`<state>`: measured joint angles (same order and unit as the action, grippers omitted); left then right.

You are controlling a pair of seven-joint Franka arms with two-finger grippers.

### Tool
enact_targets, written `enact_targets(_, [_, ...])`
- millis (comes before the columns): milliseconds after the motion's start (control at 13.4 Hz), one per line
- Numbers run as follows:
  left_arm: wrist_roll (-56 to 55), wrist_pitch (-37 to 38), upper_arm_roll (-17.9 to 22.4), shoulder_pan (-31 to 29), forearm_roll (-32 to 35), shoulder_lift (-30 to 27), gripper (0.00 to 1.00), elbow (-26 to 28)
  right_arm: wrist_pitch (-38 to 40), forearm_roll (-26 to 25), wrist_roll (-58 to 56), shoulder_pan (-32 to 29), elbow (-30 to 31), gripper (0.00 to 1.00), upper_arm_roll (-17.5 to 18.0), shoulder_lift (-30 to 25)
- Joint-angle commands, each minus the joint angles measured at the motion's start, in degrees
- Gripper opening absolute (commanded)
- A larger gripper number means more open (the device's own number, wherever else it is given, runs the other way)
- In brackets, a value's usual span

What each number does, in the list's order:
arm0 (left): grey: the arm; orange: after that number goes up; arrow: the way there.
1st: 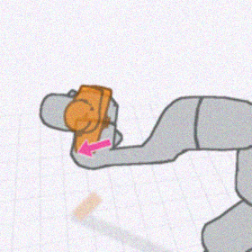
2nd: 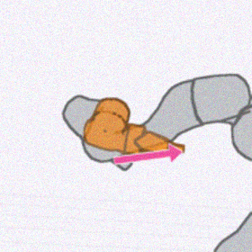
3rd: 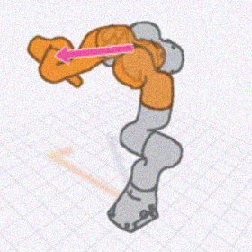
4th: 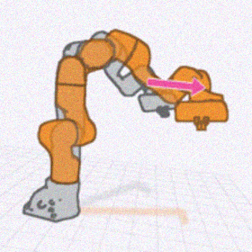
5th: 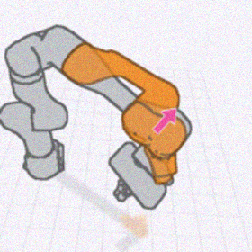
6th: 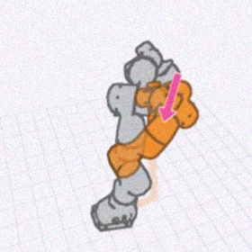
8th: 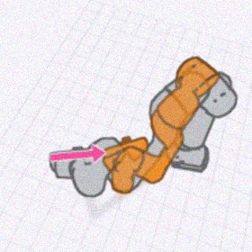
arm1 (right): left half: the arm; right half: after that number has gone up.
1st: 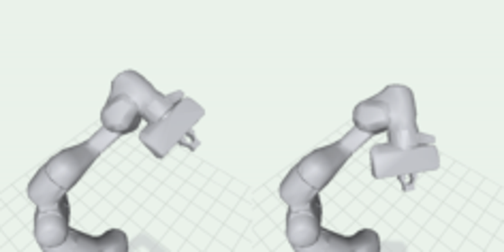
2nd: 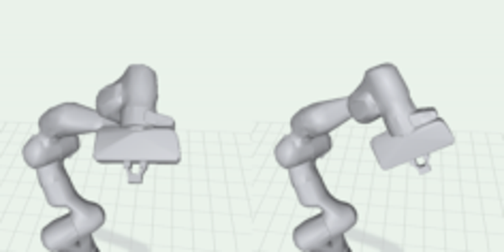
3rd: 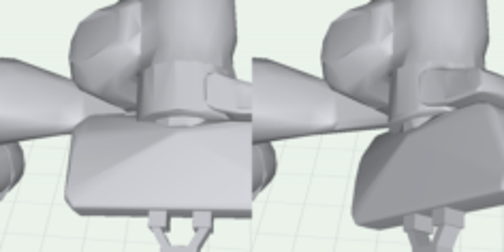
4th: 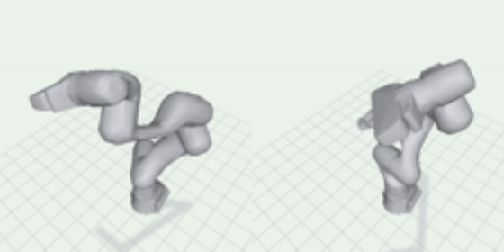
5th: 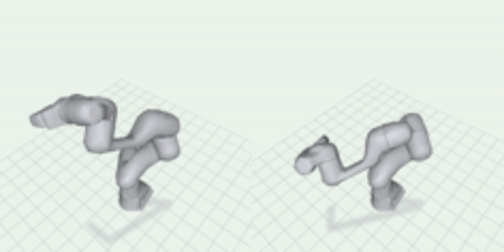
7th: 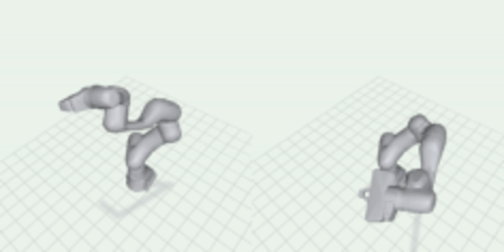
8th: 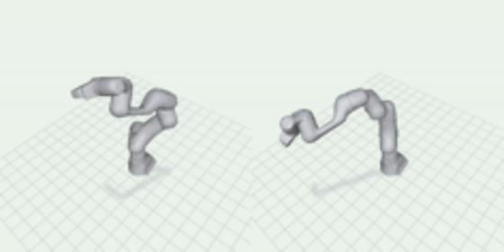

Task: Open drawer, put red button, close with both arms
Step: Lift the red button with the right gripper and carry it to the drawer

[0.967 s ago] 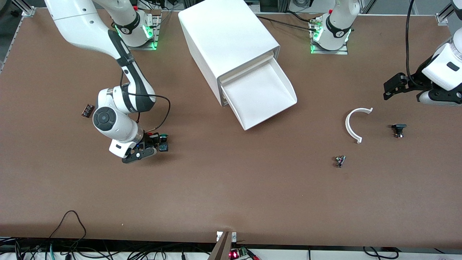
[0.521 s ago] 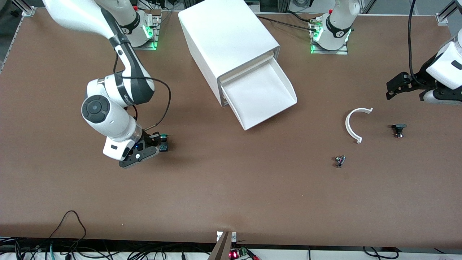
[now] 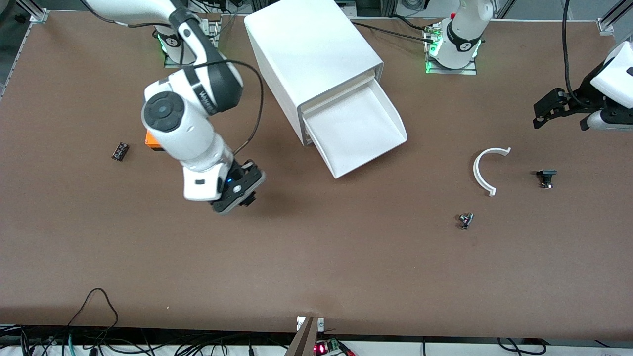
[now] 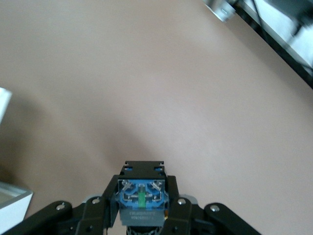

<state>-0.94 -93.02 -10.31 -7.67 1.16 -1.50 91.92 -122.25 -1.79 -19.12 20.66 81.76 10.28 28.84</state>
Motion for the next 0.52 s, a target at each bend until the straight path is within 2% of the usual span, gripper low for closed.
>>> enact_targets(0, [-0.64,0.30,-0.06,-0.50,0.51,-1.49,1.00,1.42,2.27,-0.15,-5.74,2.01,-4.14,0.29,2.01,0.78])
enact_targets(149, [-0.64,0.21,0.12,-0.50,0.43,-1.41,1.00,1.42,4.20,-0.15,-9.60,2.97,-6.86,0.29,4.39,1.22])
enact_targets(447, [-0.20,0.12,3.19,-0.94,-1.95,-1.58,1.00,1.42,7.03,-0.41,-21.37,8.68,-8.81,0.29,5.27,1.40])
